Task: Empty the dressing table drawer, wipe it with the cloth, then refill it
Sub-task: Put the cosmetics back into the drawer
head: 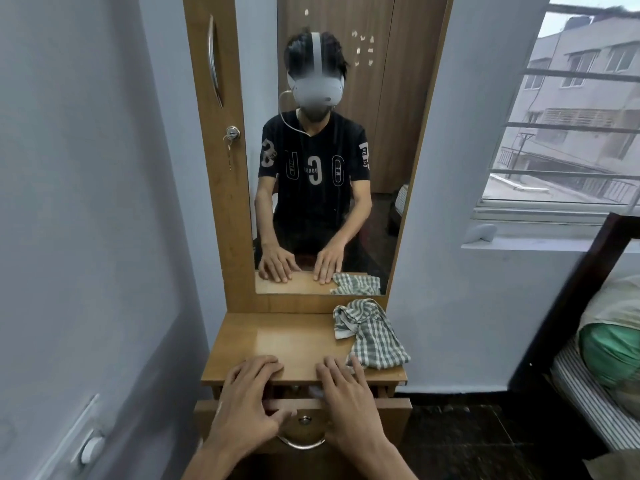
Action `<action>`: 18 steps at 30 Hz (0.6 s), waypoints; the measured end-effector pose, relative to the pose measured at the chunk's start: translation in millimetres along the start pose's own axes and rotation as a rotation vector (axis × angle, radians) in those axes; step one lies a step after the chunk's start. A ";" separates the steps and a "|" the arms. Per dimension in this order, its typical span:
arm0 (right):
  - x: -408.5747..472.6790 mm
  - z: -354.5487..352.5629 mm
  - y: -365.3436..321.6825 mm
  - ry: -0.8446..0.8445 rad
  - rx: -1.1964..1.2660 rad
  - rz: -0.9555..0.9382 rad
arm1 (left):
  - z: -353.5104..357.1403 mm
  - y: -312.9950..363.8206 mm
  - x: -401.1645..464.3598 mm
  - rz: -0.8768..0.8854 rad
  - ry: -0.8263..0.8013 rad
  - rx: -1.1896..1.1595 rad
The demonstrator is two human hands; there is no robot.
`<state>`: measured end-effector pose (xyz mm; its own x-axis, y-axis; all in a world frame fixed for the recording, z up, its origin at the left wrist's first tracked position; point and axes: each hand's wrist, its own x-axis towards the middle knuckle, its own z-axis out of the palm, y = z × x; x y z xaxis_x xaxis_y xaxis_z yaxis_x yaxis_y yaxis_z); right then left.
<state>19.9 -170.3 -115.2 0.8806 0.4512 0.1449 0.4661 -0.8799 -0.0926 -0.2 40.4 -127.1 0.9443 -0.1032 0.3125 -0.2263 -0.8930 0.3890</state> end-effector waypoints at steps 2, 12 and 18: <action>-1.2 10.9 -3.5 0.035 -0.012 0.044 | 7.8 3.1 0.8 -0.043 0.072 -0.030; 14.6 19.8 2.0 0.236 0.081 0.038 | 23.5 17.5 14.8 -0.103 0.184 -0.024; 16.4 16.7 1.7 0.285 0.071 0.052 | 23.8 19.0 16.4 -0.086 0.221 0.051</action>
<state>36.5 -162.0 -129.4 0.8482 0.3372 0.4085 0.4350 -0.8835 -0.1739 16.7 11.4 -135.2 0.8832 0.0671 0.4642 -0.1300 -0.9160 0.3797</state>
